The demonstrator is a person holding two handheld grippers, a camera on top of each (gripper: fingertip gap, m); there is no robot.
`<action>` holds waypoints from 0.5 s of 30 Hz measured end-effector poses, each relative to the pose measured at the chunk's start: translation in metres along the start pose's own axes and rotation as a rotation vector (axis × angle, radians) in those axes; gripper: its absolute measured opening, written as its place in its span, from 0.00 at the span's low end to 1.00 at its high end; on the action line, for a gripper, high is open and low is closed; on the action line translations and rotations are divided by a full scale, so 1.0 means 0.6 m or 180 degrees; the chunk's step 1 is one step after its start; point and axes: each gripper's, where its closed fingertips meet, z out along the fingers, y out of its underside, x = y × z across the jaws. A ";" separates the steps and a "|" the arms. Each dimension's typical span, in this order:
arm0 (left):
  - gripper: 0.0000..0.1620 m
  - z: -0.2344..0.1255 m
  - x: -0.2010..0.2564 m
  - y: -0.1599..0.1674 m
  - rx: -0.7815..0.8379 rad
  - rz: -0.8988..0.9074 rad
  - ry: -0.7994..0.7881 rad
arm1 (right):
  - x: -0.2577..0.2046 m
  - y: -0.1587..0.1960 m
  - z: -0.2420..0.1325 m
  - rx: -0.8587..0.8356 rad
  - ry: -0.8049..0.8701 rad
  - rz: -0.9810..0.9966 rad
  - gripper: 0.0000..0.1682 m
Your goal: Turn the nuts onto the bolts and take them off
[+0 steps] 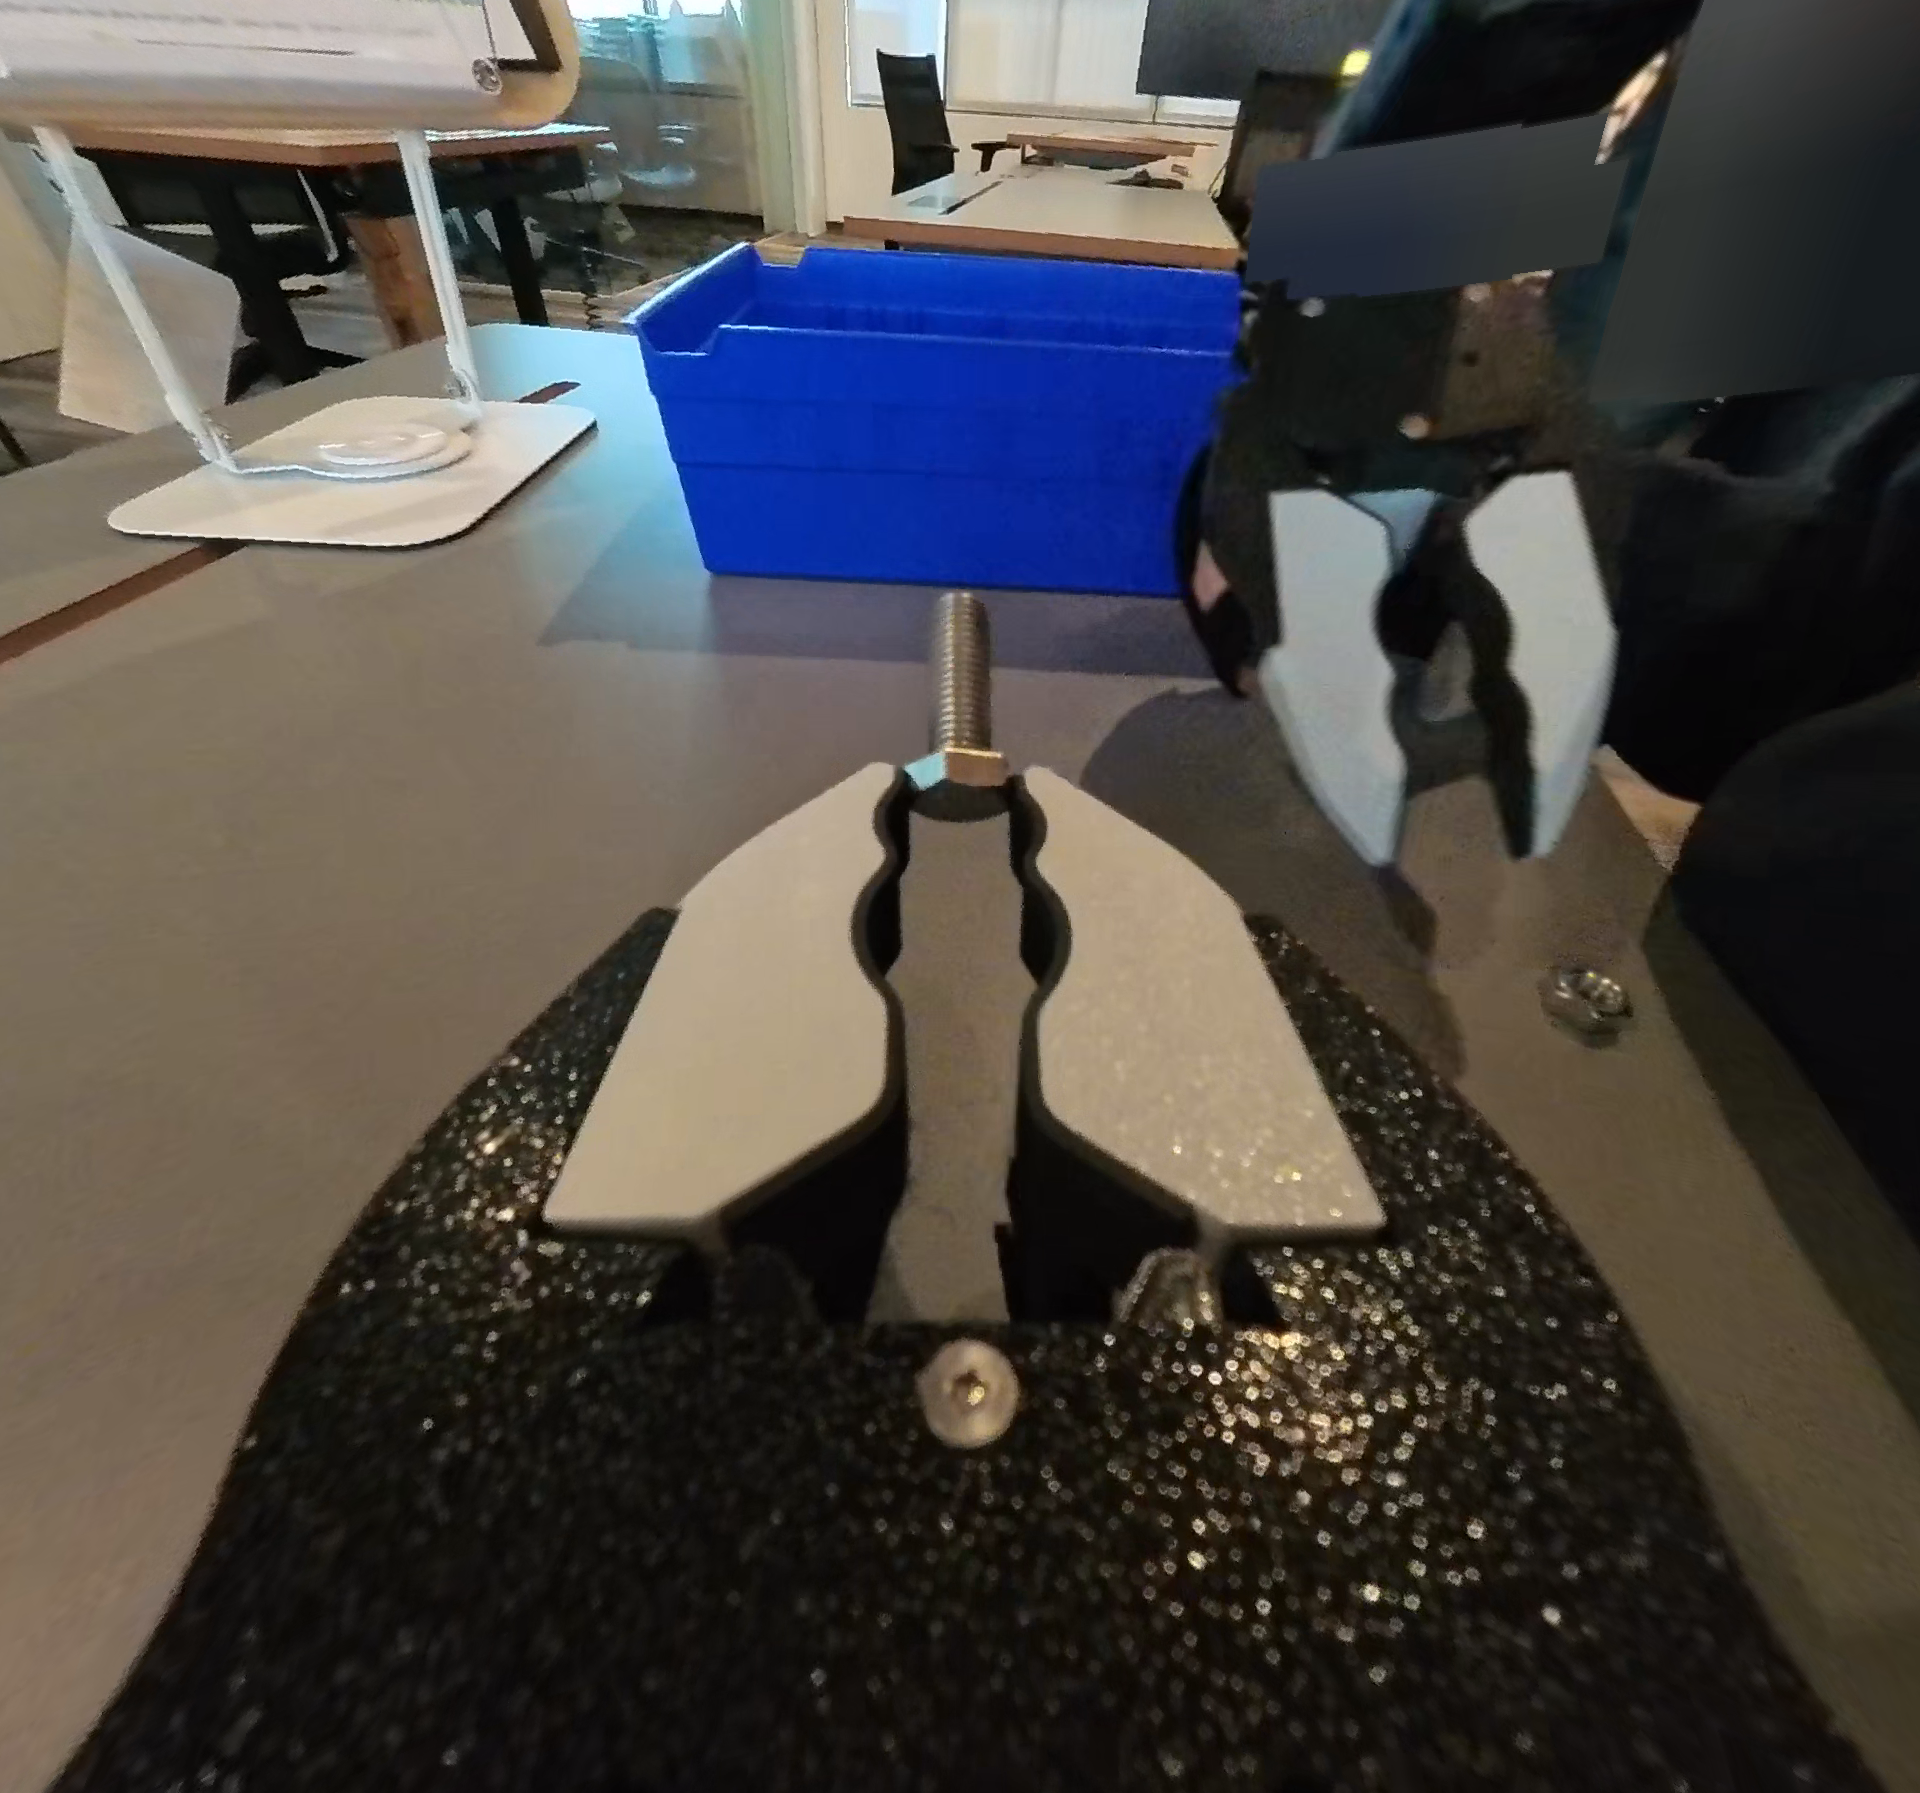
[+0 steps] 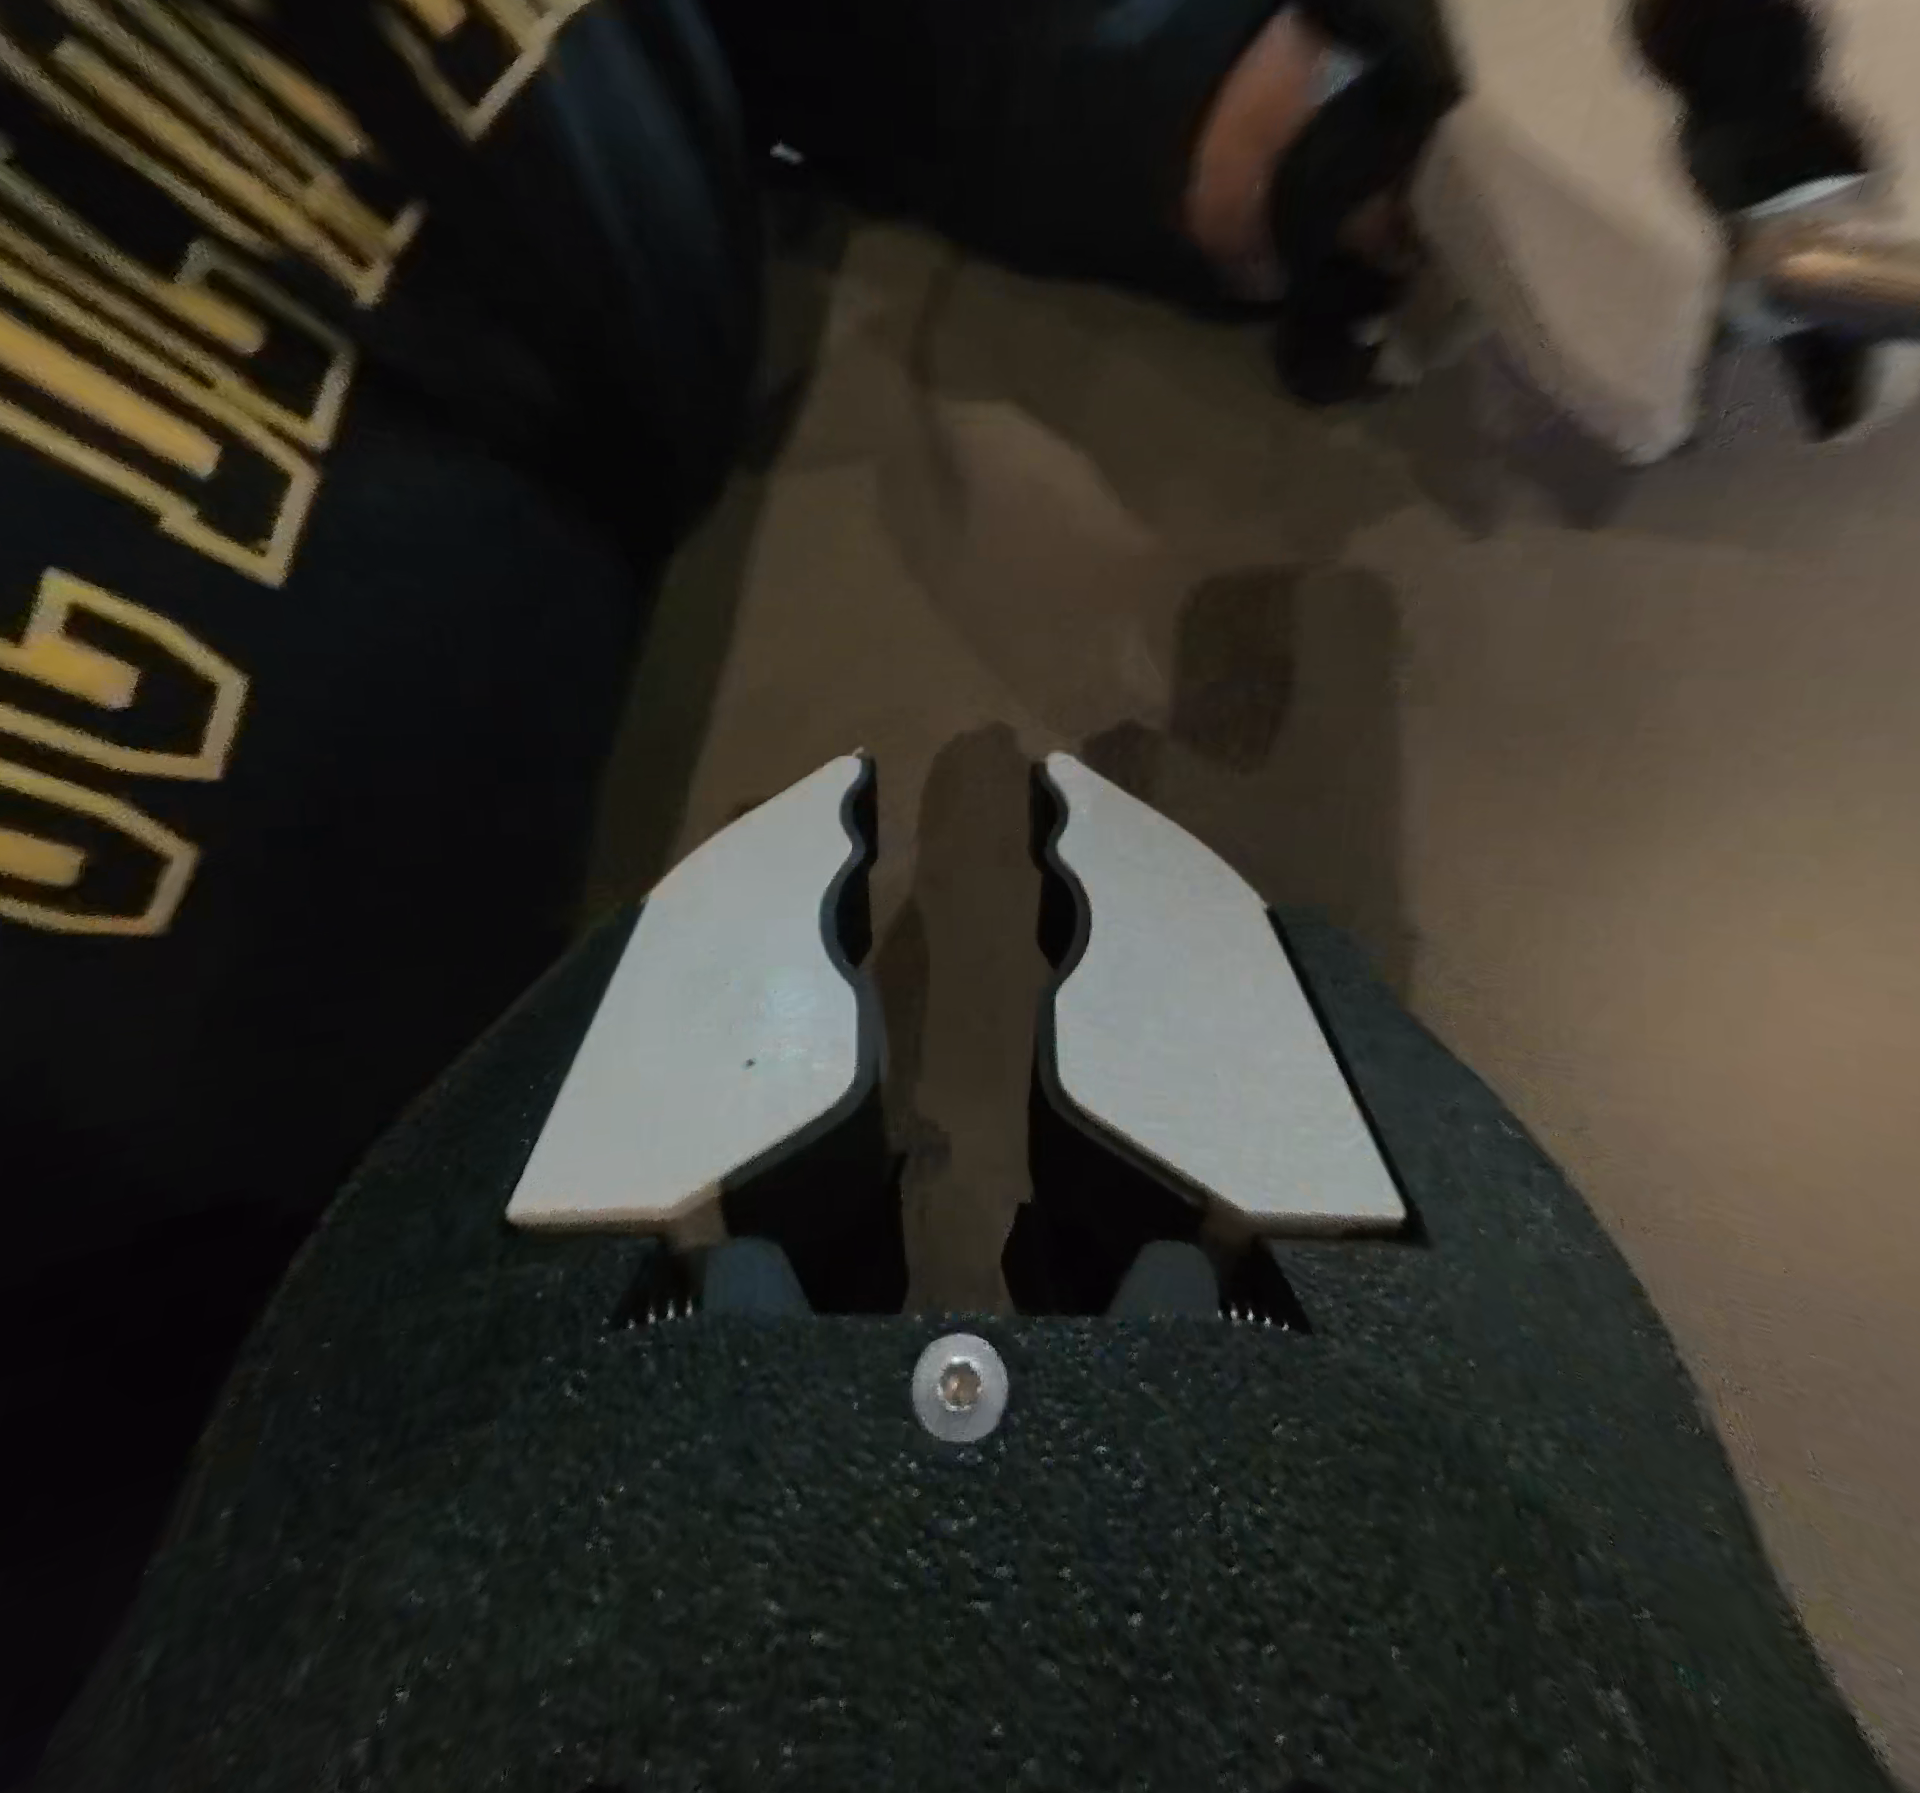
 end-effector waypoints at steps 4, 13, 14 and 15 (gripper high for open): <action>0.11 0.002 0.003 0.003 -0.0038 0.0046 0.0006 | -0.046 0.020 0.031 -0.0543 -0.0176 0.0057 0.17; 0.11 0.008 0.009 0.010 -0.0150 0.0153 0.0016 | -0.062 0.050 0.038 -0.1913 0.0527 0.0543 0.17; 0.11 0.008 0.009 0.010 -0.0156 0.0157 0.0017 | -0.063 0.056 0.038 -0.2009 0.0610 0.0580 0.17; 0.11 0.008 0.009 0.011 -0.0160 0.0161 0.0020 | -0.063 0.060 0.038 -0.2073 0.0674 0.0613 0.17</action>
